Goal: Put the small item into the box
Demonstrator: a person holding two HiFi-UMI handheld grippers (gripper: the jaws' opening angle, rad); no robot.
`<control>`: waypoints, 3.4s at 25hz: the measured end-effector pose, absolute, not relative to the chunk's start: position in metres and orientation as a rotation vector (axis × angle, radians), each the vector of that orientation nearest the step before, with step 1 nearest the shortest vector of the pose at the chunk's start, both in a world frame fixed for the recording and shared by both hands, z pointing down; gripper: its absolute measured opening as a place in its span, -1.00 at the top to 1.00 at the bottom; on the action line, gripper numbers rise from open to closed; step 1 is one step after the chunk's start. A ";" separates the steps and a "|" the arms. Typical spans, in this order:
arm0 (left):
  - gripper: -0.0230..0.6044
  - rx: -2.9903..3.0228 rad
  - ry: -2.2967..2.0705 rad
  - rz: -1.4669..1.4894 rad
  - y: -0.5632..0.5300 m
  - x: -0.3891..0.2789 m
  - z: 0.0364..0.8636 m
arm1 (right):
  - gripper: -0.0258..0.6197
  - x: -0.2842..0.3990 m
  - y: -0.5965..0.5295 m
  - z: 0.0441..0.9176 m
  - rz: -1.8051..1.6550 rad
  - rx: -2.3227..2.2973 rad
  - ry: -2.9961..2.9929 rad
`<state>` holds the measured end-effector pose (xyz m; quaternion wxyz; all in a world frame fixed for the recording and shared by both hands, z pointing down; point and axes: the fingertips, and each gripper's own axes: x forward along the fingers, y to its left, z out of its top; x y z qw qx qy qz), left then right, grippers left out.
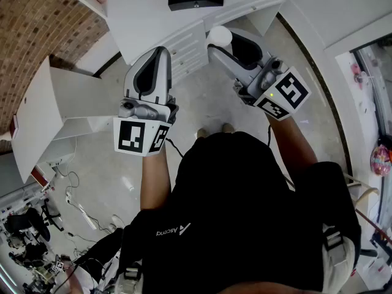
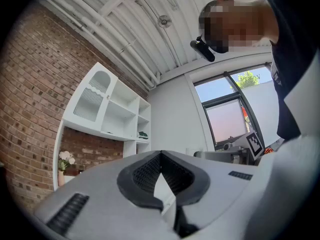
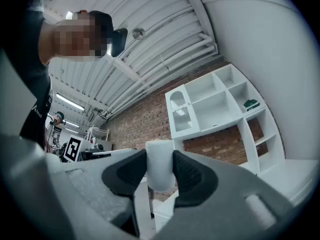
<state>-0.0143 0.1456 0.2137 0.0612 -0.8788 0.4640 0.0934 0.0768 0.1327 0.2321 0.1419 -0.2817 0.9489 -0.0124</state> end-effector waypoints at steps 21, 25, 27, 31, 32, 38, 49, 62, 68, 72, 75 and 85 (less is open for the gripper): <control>0.93 -2.565 1.533 0.199 0.094 0.028 0.224 | 0.42 0.153 0.078 0.248 -0.150 -0.768 2.713; 0.93 -2.547 1.530 0.203 0.072 0.022 0.221 | 0.42 0.145 0.056 0.249 -0.139 -0.765 2.738; 0.93 -2.543 1.529 0.211 0.059 0.017 0.222 | 0.42 0.138 0.040 0.251 -0.147 -0.765 2.755; 0.93 -2.549 1.521 0.247 0.026 0.004 0.228 | 0.42 0.119 0.003 0.257 -0.160 -0.774 2.797; 0.93 -2.553 1.517 0.255 0.016 -0.001 0.230 | 0.42 0.113 -0.008 0.258 -0.157 -0.779 2.807; 0.93 -2.573 1.498 0.263 -0.052 -0.036 0.243 | 0.42 0.071 -0.070 0.269 -0.142 -0.819 2.852; 0.93 -2.640 1.370 0.256 -0.157 -0.086 0.262 | 0.42 0.002 -0.180 0.306 -0.138 -0.967 2.962; 0.93 -2.721 1.342 0.271 -0.236 -0.121 0.305 | 0.42 -0.045 -0.263 0.386 -0.290 -1.118 3.235; 0.93 -2.722 1.358 0.241 -0.256 -0.119 0.321 | 0.41 -0.052 -0.295 0.436 -0.434 -1.151 3.426; 0.93 -2.723 1.383 0.233 -0.269 -0.122 0.325 | 0.41 -0.058 -0.311 0.469 -0.566 -1.137 3.541; 0.93 -2.725 1.385 0.230 -0.276 -0.121 0.327 | 0.41 -0.061 -0.319 0.495 -0.648 -1.116 3.631; 0.93 -2.747 1.405 0.204 -0.296 -0.116 0.344 | 0.41 -0.058 -0.339 0.560 -0.895 -1.163 3.804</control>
